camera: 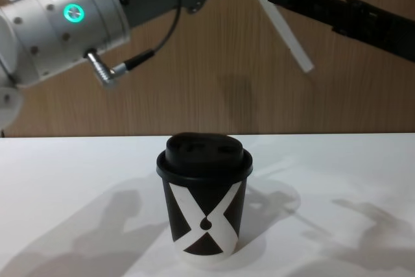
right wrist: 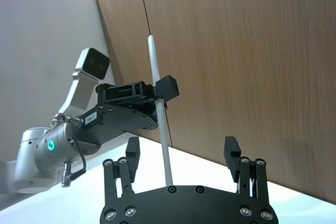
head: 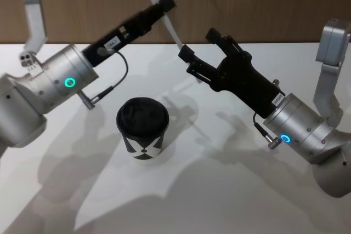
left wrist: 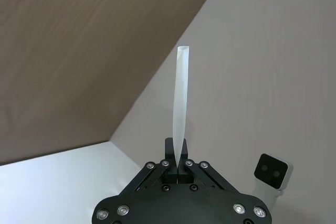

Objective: Pick up the straw with one hand, pass it to the other hand, and insert it into the cup.

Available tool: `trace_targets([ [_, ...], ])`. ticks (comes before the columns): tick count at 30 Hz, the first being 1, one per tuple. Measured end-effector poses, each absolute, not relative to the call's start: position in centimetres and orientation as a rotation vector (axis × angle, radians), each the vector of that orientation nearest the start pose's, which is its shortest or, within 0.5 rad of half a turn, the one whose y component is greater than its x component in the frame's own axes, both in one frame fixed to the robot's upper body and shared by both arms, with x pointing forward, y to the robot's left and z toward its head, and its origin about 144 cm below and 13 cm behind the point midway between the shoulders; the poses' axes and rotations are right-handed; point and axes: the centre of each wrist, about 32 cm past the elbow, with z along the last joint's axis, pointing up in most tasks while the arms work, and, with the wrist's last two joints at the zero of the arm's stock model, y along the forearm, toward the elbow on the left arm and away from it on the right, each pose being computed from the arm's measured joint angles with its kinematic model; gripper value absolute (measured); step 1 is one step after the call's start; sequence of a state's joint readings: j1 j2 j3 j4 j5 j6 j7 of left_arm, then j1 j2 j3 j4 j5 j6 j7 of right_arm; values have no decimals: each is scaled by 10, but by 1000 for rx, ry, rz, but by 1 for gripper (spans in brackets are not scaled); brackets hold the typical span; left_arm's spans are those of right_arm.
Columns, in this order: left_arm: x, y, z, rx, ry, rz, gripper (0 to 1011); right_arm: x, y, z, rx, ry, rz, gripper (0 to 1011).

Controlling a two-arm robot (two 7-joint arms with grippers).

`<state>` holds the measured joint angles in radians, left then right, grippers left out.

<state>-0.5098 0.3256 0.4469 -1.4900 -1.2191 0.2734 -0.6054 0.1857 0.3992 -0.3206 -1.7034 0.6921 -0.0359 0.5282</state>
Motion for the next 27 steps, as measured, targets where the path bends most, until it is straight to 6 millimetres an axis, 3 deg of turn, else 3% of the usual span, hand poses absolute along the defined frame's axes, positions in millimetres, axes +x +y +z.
trace_targets([
  [13, 538, 217, 1283, -455, 367, 438, 2, 487, -232, 1227, 333, 0, -667, 1001],
  [27, 522, 227, 1279, -385, 316, 490, 2, 487, -232, 1227, 333, 0, -667, 1001],
])
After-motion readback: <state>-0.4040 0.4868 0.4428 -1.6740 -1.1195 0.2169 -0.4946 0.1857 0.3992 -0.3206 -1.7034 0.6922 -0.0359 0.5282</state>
